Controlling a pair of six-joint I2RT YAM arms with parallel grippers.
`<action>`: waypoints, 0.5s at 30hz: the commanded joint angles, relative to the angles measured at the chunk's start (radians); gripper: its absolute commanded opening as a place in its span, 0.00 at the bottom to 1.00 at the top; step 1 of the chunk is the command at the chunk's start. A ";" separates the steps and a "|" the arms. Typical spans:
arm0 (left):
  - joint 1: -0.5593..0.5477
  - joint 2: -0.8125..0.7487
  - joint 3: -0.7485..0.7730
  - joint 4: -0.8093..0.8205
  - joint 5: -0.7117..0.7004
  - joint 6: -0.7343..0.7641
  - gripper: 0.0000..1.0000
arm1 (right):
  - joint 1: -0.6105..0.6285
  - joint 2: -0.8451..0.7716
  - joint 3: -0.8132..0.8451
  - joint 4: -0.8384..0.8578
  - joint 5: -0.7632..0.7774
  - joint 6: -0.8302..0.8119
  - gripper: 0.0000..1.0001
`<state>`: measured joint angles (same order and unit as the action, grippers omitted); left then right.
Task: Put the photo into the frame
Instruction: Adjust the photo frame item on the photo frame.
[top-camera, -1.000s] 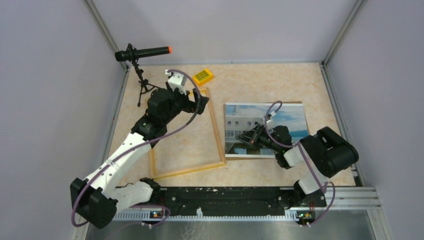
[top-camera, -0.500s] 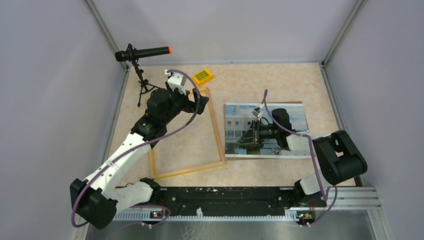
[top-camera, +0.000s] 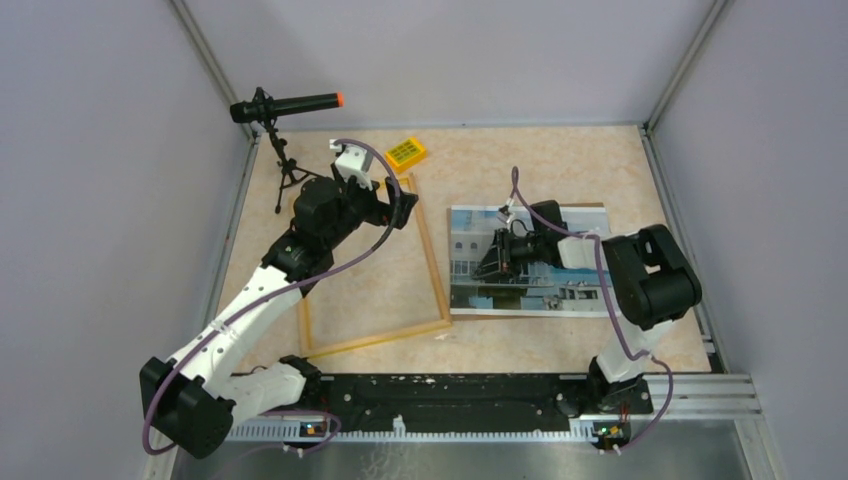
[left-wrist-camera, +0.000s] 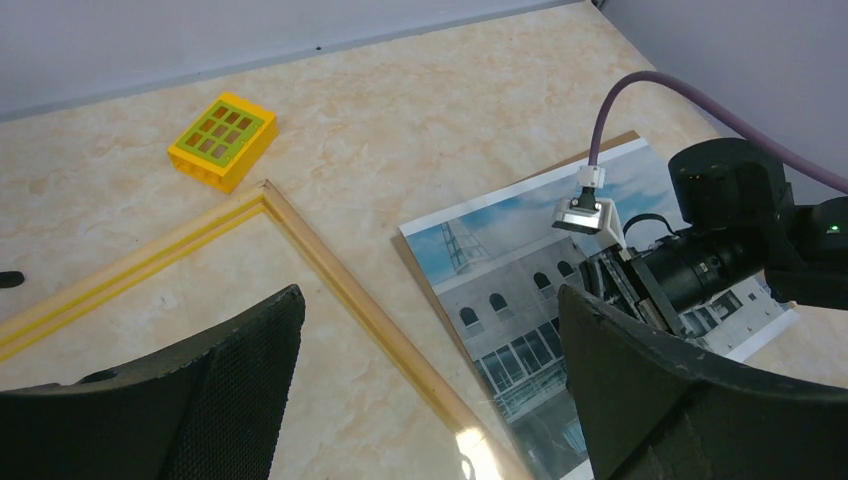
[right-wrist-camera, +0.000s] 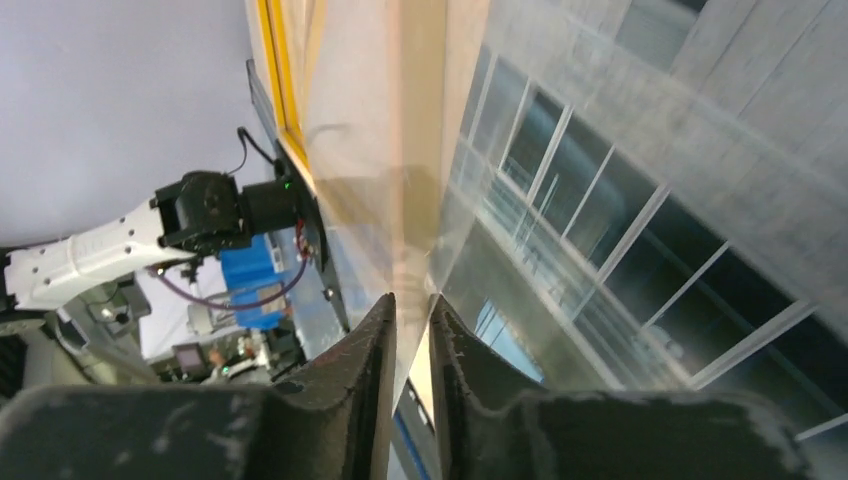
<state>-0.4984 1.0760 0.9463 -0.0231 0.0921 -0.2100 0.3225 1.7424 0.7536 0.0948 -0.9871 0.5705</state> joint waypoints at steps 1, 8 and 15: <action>0.003 -0.012 0.020 0.041 -0.001 -0.001 0.99 | -0.013 0.037 0.112 0.061 0.074 0.028 0.25; -0.008 -0.048 0.017 0.061 -0.008 -0.001 0.99 | -0.021 0.057 0.157 0.012 0.210 0.034 0.52; -0.020 -0.008 0.178 0.074 0.020 -0.093 0.99 | 0.013 -0.195 -0.181 0.320 0.371 0.262 0.74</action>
<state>-0.5102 1.0542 0.9829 -0.0273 0.0891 -0.2478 0.3061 1.7107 0.7322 0.2138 -0.7315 0.6952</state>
